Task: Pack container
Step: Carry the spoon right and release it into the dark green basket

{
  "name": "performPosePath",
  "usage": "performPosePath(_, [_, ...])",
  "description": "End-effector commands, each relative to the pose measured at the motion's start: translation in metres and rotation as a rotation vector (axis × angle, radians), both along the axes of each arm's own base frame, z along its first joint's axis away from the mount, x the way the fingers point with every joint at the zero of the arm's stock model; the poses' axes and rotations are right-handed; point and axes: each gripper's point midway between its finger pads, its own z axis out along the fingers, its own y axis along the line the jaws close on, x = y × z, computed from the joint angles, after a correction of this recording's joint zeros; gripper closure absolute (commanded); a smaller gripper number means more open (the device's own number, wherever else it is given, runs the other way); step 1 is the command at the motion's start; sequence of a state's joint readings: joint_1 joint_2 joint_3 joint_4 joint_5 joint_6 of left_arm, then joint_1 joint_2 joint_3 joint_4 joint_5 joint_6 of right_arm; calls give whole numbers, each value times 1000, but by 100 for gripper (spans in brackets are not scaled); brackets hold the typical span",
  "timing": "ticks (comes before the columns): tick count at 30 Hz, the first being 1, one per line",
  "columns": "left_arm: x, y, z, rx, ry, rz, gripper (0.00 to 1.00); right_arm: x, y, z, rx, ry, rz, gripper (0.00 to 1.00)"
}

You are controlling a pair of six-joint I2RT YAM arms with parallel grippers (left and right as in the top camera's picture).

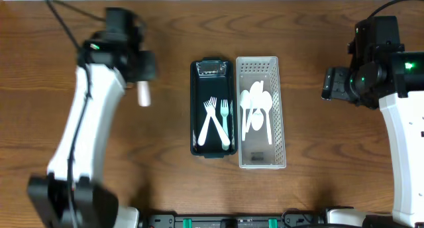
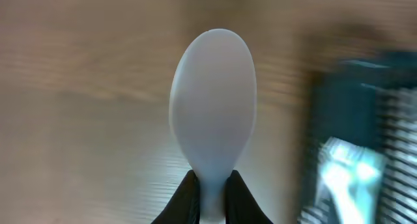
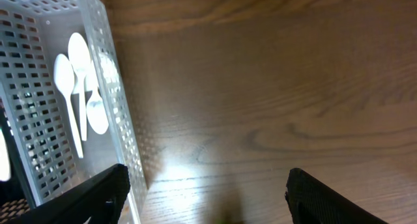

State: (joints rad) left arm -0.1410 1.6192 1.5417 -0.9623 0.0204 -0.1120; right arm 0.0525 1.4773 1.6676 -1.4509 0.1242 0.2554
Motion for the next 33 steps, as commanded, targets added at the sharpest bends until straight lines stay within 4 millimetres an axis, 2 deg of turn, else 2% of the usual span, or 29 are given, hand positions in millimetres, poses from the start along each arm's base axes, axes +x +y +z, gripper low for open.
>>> performPosePath(1, [-16, -47, 21, -46, -47, -50, 94, 2, -2, 0, -4, -5, -5, 19])
performPosePath(5, [-36, -105, 20, -85, -31, -134, 94, 4, -2, 1, -6, -15, 3, 18])
performPosePath(10, [-51, -149, -6, -74, 39, -211, 94, 5, -2, 1, -12, -17, 22, 18])
performPosePath(14, [-56, -167, -41, -30, 127, -252, 94, 4, -2, 1, -17, -12, 37, 18])
performPosePath(18, [-56, -171, -80, 14, 218, -248, 94, 3, -2, 1, -17, -8, 37, 18])
performPosePath(24, [-54, -172, -108, 46, 277, -243, 93, 3, -2, 1, -17, -8, 37, 18])
performPosePath(26, [-54, -171, -113, 52, 289, -242, 78, 3, -2, 1, -17, -8, 37, 18])
performPosePath(29, [-54, -171, -114, 54, 290, -246, 74, 4, -2, 1, -17, -10, 37, 18])
performPosePath(31, [-52, -171, -113, 57, 281, -254, 43, 4, -2, 1, -17, -11, 37, 18])
performPosePath(33, [-50, -167, -109, 58, 271, -251, 29, 4, -2, 1, -17, -12, 37, 18])
